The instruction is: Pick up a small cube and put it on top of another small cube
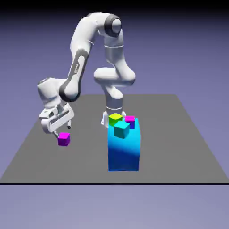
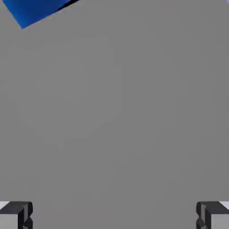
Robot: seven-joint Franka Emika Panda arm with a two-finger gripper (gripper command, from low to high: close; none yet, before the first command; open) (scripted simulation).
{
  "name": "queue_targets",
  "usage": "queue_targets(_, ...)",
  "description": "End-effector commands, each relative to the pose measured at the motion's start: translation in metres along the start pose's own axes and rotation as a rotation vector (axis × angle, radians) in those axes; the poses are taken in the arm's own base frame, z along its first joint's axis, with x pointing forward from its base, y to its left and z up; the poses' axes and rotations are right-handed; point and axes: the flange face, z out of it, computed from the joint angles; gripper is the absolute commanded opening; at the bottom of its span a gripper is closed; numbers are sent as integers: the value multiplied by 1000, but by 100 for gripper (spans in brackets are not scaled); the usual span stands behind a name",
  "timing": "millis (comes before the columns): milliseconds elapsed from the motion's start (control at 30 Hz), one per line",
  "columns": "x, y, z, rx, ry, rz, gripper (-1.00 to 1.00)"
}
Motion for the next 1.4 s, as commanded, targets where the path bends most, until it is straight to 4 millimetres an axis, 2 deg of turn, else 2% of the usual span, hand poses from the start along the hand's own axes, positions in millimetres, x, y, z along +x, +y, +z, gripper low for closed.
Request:
queue_targets(0, -6, 2, 2, 12, 0, -23, 0)
queue_targets(400, -89, 28, 15, 115, 57, -259, 0)
queue_targets(467, -93, 29, 16, 118, 62, -272, 0)
queue_targets(633, -94, 29, 80, 118, 62, -273, 0)
queue_targets(667, -94, 28, 85, 118, 62, -272, 0)
queue_targets(700, -94, 28, 85, 118, 62, -272, -100)
queue_targets(733, -94, 28, 85, 118, 62, -272, -100)
queue_targets(900, -93, 30, 19, 118, 62, -273, -100)
queue_targets(933, -71, 30, 13, 136, 51, -359, -100)
queue_targets(1000, -10, 25, 6, 188, 16, -601, -100)
queue_targets(1067, 49, 11, -1, 242, -27, -838, -100)
queue_targets(1133, 106, -12, -8, 296, -77, -1068, -100)
queue_targets(1233, 185, -59, -20, 378, -167, -1400, -100)
queue_targets(1367, 271, -143, -39, 483, -317, -1813, -100)
